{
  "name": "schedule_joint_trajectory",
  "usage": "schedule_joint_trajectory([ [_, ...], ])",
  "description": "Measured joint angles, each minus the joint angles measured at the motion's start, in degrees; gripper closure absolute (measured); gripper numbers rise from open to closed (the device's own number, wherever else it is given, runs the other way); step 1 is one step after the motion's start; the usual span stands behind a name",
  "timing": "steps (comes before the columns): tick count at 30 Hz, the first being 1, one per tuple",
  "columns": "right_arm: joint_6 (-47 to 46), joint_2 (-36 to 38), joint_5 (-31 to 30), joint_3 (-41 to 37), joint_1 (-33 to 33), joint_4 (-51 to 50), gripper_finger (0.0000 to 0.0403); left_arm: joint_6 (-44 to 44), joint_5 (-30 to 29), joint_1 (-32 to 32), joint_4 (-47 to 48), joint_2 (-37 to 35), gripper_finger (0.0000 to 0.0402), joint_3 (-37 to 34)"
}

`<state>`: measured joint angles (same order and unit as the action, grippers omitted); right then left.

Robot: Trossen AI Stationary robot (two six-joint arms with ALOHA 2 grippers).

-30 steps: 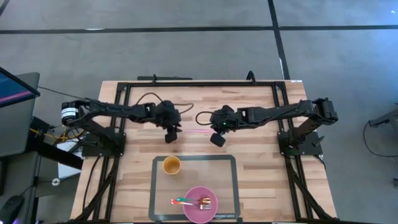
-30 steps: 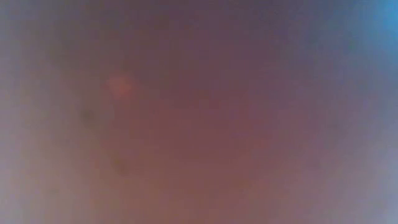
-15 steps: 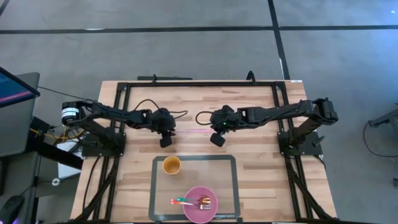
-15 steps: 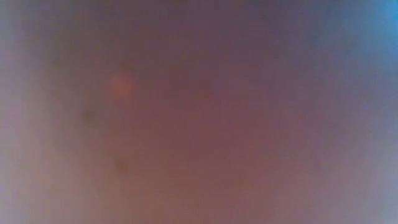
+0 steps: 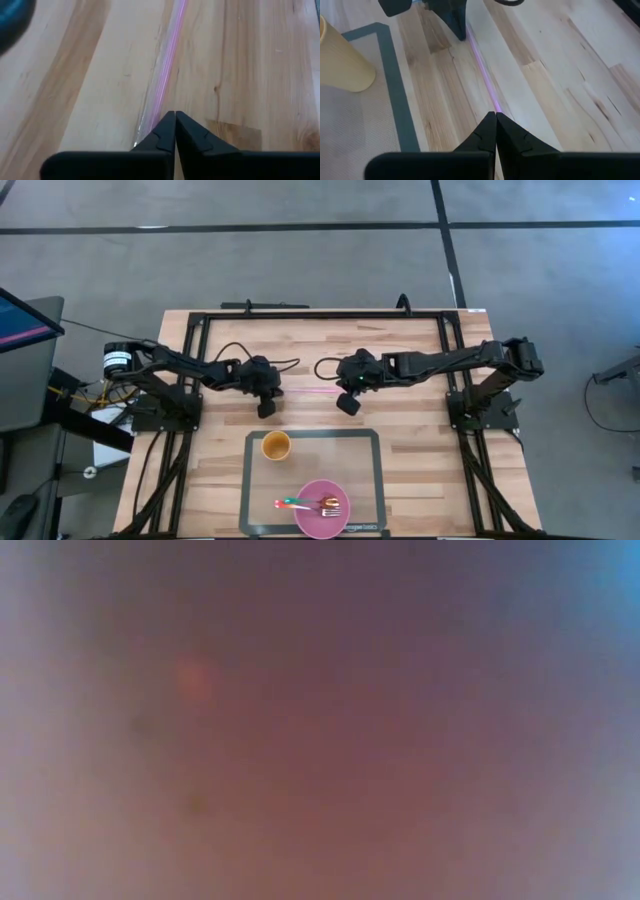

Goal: Pick & Place Utensil
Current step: Put the pink straw into the yellow cup on the transparent mat

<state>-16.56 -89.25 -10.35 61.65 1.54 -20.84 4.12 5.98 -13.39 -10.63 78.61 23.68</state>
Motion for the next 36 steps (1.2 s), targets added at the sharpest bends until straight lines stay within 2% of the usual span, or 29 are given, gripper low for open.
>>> schedule_joint_trajectory([
  [9,0.04,0.00,0.00,0.00,0.00,0.44,0.0403,0.00,-0.02,-0.13,-1.03,-0.16,0.0397,-0.17],
  [15,0.04,0.00,0.02,-0.02,0.00,0.32,0.0403,1.72,-0.89,0.64,-1.43,-4.19,0.0383,-0.61],
  [22,0.04,0.00,0.02,-0.02,0.00,0.28,0.0403,4.62,-4.95,0.96,-2.47,-4.82,0.0320,-0.39],
  [30,0.04,0.00,0.00,-0.04,0.00,0.26,0.0403,4.41,-6.81,1.03,-4.92,1.91,0.0253,0.01],
  [33,0.04,0.00,0.00,-0.04,0.00,0.24,0.0403,4.39,-5.95,0.97,-5.46,2.90,0.0259,0.11],
  [36,0.04,0.00,0.01,-0.04,0.00,0.22,0.0403,4.50,-4.18,0.96,-5.12,2.71,0.0305,0.09],
])
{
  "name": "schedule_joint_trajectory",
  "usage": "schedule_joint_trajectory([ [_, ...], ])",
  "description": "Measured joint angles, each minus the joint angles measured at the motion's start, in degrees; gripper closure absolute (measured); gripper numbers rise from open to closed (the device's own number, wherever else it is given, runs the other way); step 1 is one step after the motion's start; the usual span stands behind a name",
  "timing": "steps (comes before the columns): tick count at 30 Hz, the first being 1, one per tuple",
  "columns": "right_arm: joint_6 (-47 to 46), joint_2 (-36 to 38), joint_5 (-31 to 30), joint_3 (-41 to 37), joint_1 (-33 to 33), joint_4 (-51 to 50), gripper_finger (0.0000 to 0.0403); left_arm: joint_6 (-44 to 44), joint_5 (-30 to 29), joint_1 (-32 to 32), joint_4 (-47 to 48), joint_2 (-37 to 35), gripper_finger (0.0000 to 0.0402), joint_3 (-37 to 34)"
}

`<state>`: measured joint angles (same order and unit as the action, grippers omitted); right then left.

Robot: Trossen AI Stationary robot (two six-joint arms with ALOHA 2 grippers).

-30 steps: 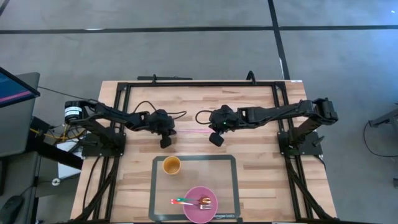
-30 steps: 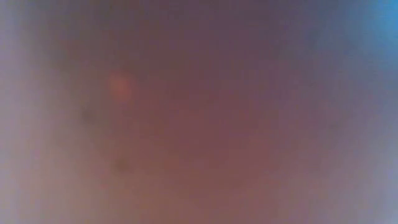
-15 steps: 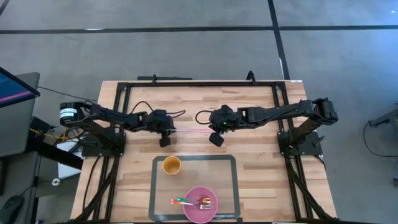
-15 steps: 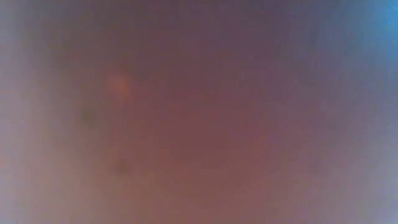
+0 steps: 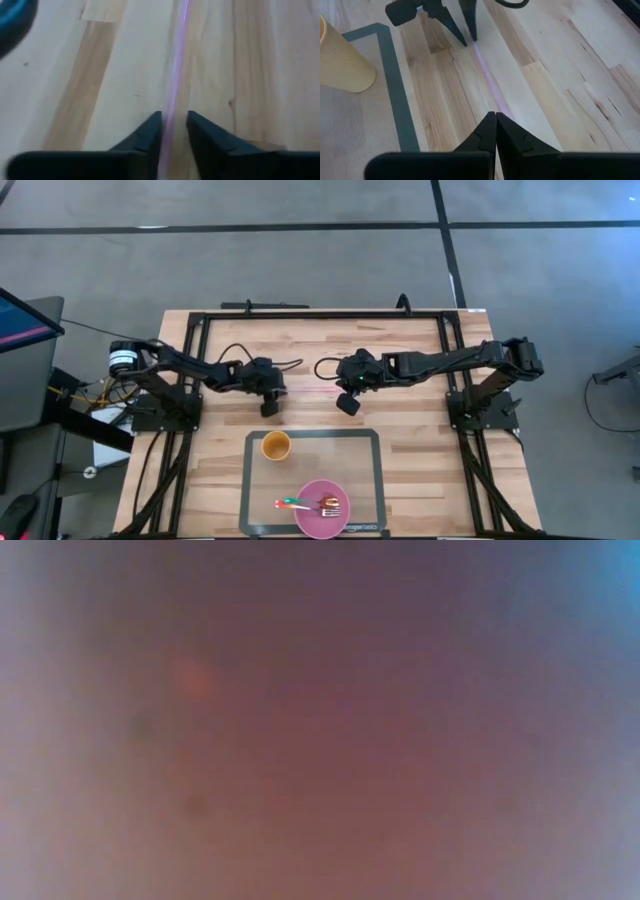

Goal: Pick & Place Utensil
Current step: Put the pink straw into the yellow cup on the transparent mat

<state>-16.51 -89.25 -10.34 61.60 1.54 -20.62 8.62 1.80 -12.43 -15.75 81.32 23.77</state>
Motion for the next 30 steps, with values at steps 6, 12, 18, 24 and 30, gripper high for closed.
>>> schedule_joint_trajectory([
  [6,0.00,0.00,0.01,0.00,0.00,-0.01,0.0403,-0.19,0.50,0.04,1.08,-2.75,0.0391,-0.28],
  [12,1.77,1.06,-0.07,-0.07,-1.68,0.08,0.0403,-1.56,-1.36,0.02,2.38,-11.20,0.0396,-0.59],
  [18,3.58,8.50,-1.08,-0.06,-6.31,1.50,0.0403,-2.86,-2.03,2.30,2.94,-21.48,0.0398,-0.50],
  [24,9.08,16.05,-13.01,-0.86,-14.94,2.08,0.0403,-3.06,-6.96,7.95,3.27,-32.29,0.0398,-0.44],
  [30,11.72,18.64,-21.88,-11.60,-21.21,17.20,0.0403,-2.91,-9.43,14.48,2.97,-42.66,0.0398,-0.42],
])
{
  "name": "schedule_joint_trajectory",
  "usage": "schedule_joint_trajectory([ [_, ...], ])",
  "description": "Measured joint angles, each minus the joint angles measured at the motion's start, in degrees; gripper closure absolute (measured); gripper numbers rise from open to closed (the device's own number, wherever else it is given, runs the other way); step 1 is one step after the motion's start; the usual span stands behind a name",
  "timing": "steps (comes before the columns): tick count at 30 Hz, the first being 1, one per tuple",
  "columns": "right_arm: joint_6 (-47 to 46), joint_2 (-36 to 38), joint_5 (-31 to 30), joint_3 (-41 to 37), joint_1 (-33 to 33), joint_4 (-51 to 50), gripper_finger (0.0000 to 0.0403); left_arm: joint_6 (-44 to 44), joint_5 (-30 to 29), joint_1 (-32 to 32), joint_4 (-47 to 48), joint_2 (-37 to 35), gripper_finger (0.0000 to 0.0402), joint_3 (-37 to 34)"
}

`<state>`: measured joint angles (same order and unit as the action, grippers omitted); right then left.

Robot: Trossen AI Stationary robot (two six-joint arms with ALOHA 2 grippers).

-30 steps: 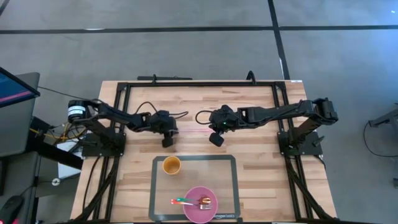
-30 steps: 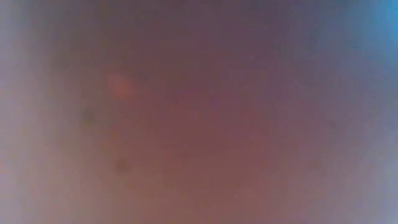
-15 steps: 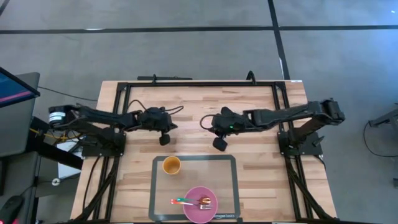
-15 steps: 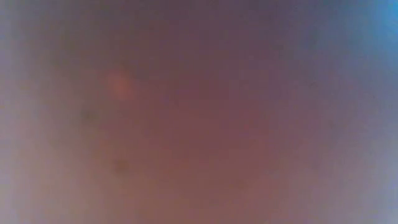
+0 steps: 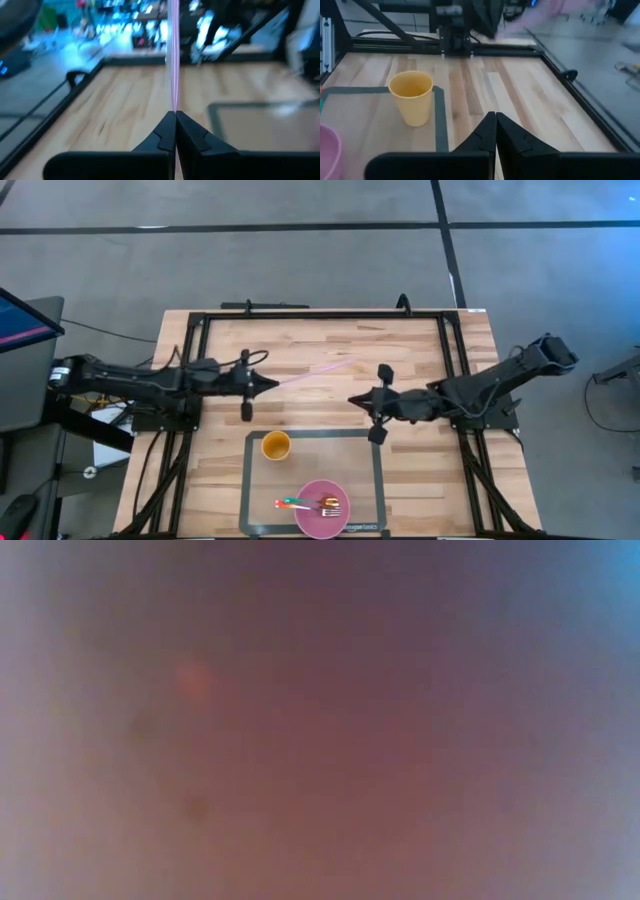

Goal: Pick & Place Utensil
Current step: Put the pink straw into the yellow cup on the transparent mat

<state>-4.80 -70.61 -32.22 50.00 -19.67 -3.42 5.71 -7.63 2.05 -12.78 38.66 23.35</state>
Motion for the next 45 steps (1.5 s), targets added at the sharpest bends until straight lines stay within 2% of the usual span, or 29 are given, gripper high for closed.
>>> schedule_joint_trajectory([
  [5,9.15,-1.14,1.33,-9.42,-0.19,21.63,0.0403,-0.01,-0.10,5.43,-0.61,-5.67,0.0398,-0.77],
  [9,17.54,-4.45,9.16,-13.89,-0.21,42.96,0.0403,-0.37,-1.14,10.62,-3.65,-6.64,0.0399,-3.84],
  [13,18.87,-8.39,11.20,-14.35,0.33,51.33,0.0403,1.92,-5.16,16.21,-13.51,-5.89,0.0399,-8.52],
  [17,18.88,-11.61,11.21,-12.35,2.13,53.81,0.0403,4.75,-7.29,19.86,-21.38,-5.65,0.0399,-12.36],
  [20,19.33,-14.27,11.41,-9.32,3.82,53.77,0.0402,4.42,-7.57,21.12,-23.76,-5.47,0.0399,-14.72],
  [23,22.18,-16.62,15.38,-5.75,4.65,53.72,0.0393,4.37,-8.93,21.25,-25.33,-5.44,0.0399,-16.07],
  [28,23.39,-21.08,23.35,0.08,5.21,53.04,0.0346,4.49,-10.52,21.23,-26.07,-5.42,0.0399,-16.65],
  [38,24.87,-24.65,23.19,4.85,6.45,52.91,0.0246,3.41,-9.48,21.23,-26.41,-5.42,0.0398,-16.65],
  [45,24.86,-24.26,23.34,4.96,7.11,54.73,0.0224,3.02,-8.64,21.19,-26.70,-5.42,0.0398,-16.65],
])
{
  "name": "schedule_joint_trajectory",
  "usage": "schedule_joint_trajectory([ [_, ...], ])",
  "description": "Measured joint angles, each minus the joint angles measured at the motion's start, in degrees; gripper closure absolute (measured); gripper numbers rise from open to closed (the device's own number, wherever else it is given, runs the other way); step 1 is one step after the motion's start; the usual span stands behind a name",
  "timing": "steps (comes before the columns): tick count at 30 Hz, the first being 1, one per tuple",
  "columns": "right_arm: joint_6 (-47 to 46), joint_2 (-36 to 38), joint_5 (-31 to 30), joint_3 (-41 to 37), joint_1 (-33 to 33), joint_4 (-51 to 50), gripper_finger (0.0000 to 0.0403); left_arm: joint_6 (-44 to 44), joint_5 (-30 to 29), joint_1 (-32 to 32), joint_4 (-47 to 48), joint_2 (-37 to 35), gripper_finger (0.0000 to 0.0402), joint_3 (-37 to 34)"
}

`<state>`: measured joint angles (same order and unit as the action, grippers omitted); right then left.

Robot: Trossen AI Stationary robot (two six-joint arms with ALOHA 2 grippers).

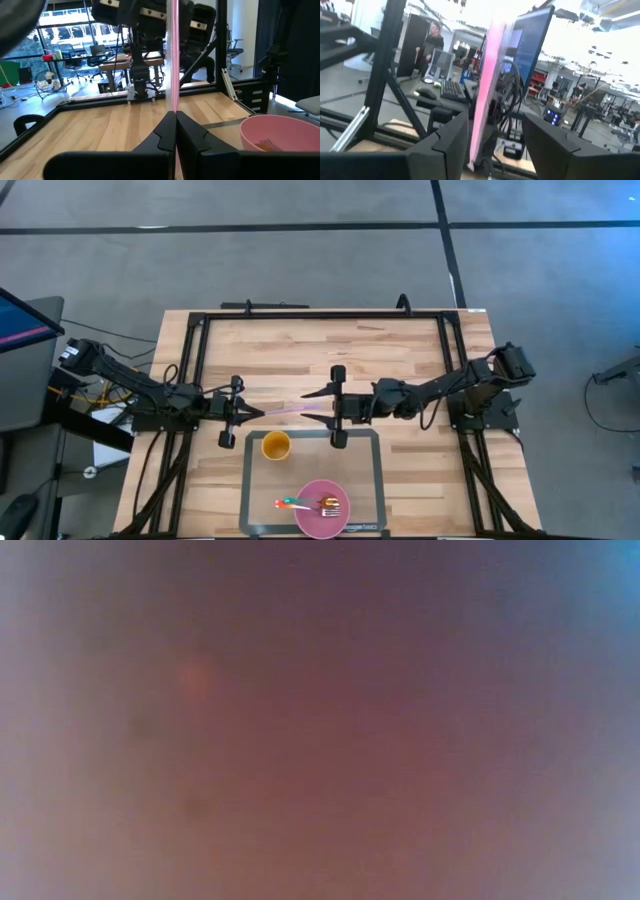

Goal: Pick & Place Utensil
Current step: Put the pink straw into the yellow cup on the transparent mat

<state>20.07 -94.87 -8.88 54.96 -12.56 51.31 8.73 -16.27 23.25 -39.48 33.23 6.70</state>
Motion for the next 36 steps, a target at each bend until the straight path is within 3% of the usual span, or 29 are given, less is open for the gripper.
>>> schedule_joint_trajectory([
  [6,-0.07,0.02,0.62,0.00,-0.01,3.08,0.0242,0.00,0.00,0.02,-0.01,0.04,0.0398,0.02],
  [10,-0.17,0.02,4.81,0.00,-0.05,5.25,0.0255,0.00,-0.82,0.02,-0.06,0.75,0.0398,0.04],
  [24,-0.17,0.04,4.80,-0.01,-0.07,6.14,0.0290,0.00,-2.62,0.02,-0.53,2.43,0.0398,0.04],
  [36,-0.14,0.04,4.54,-0.02,-0.02,5.93,0.0395,-0.21,-2.60,0.02,-0.68,2.43,0.0394,0.04],
])
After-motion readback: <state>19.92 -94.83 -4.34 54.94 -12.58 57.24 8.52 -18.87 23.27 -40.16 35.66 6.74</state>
